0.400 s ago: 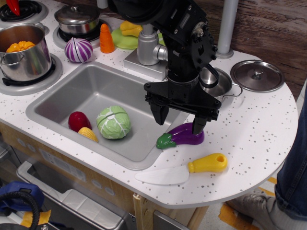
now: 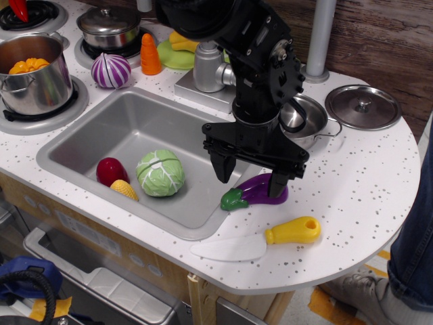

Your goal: Put eggplant in pot or pan

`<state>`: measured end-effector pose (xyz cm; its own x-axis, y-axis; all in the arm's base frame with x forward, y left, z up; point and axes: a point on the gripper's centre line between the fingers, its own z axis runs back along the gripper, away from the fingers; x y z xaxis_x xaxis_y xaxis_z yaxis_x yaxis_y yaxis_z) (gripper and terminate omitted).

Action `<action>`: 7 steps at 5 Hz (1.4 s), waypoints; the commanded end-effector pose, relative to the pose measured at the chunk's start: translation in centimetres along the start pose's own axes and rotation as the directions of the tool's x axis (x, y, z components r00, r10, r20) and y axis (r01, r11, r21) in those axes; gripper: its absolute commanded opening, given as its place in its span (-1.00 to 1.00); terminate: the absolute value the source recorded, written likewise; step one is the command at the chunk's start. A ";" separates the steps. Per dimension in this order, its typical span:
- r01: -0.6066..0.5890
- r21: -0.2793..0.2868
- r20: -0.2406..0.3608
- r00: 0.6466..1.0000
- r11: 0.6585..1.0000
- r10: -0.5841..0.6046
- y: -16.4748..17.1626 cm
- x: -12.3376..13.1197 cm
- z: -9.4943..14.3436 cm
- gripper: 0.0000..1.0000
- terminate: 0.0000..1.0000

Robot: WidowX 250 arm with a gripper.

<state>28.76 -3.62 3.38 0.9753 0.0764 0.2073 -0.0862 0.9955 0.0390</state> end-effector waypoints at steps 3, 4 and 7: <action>0.458 0.031 0.037 0.888 0.888 -0.459 -0.2 0.0 -0.7 1.00 -1.00; 0.471 -0.002 0.041 0.882 0.882 -0.470 0.6 0.0 -0.9 1.00 -1.00; 0.468 -0.029 0.094 0.881 0.883 -0.464 1.2 0.2 -3.1 1.00 -1.00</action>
<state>29.39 -2.62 -0.07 0.8840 -0.3864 0.2632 0.3742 0.9223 0.0972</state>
